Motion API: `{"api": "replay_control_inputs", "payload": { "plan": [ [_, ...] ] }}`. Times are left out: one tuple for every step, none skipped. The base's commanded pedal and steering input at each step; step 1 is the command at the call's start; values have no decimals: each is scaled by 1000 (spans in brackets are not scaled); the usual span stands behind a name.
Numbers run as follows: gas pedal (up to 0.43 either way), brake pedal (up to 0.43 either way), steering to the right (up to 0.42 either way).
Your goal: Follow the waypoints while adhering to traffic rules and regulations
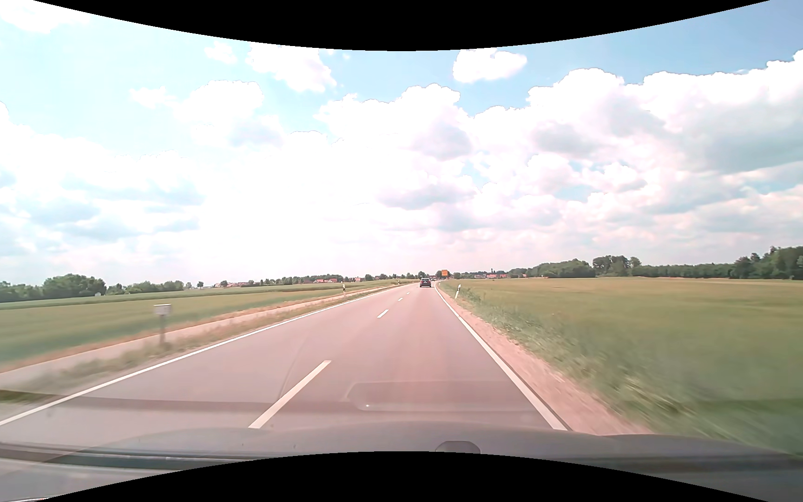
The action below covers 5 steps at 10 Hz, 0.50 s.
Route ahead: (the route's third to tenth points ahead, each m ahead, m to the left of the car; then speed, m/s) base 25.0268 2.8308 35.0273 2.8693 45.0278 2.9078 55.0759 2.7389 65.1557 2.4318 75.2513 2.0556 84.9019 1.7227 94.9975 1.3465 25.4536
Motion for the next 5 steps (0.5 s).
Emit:
{"api": "replay_control_inputs", "payload": {
  "plan": [
    [157,0,-1],
    [157,0,0],
    [157,0,0],
    [157,0,1],
    [157,0,1]
  ]
}}
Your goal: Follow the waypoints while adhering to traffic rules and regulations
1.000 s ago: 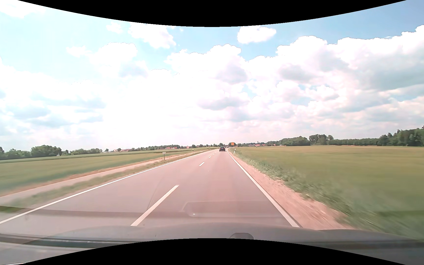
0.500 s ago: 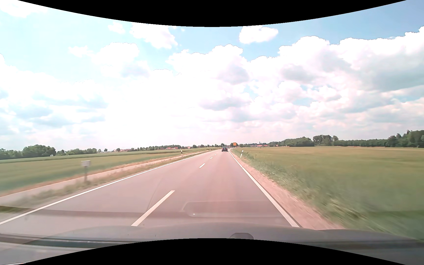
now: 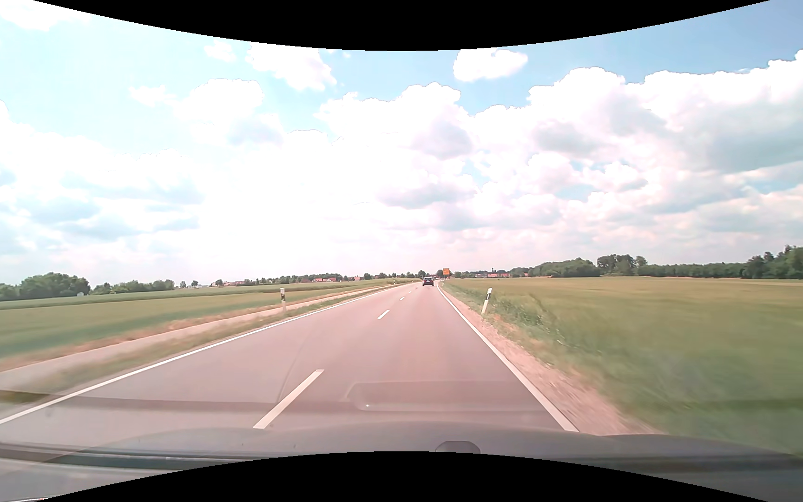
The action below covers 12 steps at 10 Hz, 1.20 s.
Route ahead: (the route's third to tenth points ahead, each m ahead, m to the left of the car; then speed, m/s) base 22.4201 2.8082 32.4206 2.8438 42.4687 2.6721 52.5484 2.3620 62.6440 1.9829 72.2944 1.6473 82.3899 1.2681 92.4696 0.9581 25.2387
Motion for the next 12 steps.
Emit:
{"api": "replay_control_inputs", "payload": {
  "plan": [
    [157,0,1],
    [157,0,1],
    [157,0,1],
    [157,0,2],
    [157,0,2],
    [157,0,2],
    [157,0,3],
    [157,0,4],
    [157,0,4],
    [157,0,4],
    [157,0,5],
    [157,0,4]
  ]
}}
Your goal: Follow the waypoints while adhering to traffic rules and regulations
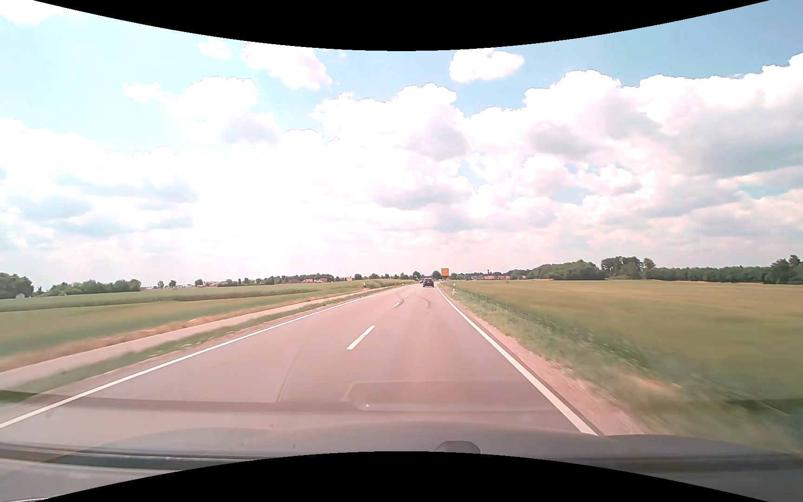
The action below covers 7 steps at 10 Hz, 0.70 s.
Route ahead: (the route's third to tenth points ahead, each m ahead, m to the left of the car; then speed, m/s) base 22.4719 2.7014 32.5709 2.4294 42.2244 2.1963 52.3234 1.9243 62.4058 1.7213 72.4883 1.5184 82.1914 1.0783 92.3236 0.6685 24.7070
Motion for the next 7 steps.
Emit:
{"api": "replay_control_inputs", "payload": {
  "plan": [
    [157,0,4],
    [157,0,4],
    [150,0,4],
    [150,0,4],
    [150,0,4],
    [150,0,4],
    [138,0,4]
  ]
}}
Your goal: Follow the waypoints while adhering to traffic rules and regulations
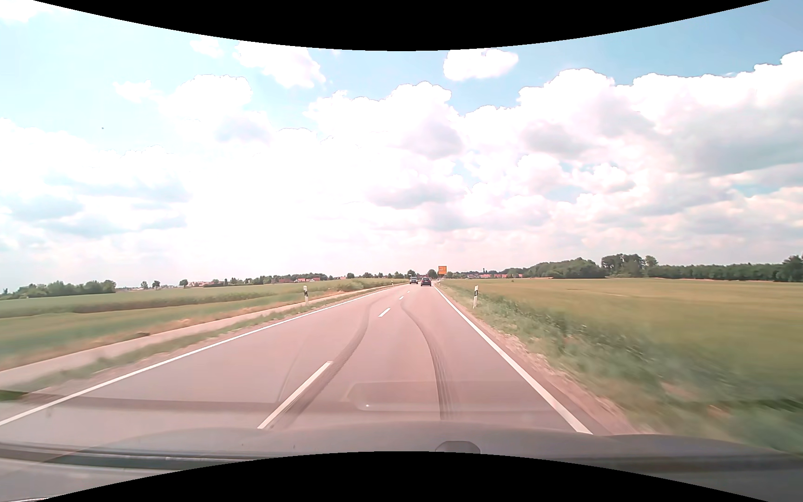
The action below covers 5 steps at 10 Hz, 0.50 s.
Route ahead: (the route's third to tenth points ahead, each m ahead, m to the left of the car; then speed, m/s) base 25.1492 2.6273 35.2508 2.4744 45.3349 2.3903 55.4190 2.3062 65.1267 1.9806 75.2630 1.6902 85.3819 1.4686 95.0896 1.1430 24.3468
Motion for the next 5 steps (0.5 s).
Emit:
{"api": "replay_control_inputs", "payload": {
  "plan": [
    [138,0,4],
    [138,0,4],
    [138,0,4],
    [150,0,4],
    [157,0,4]
  ]
}}
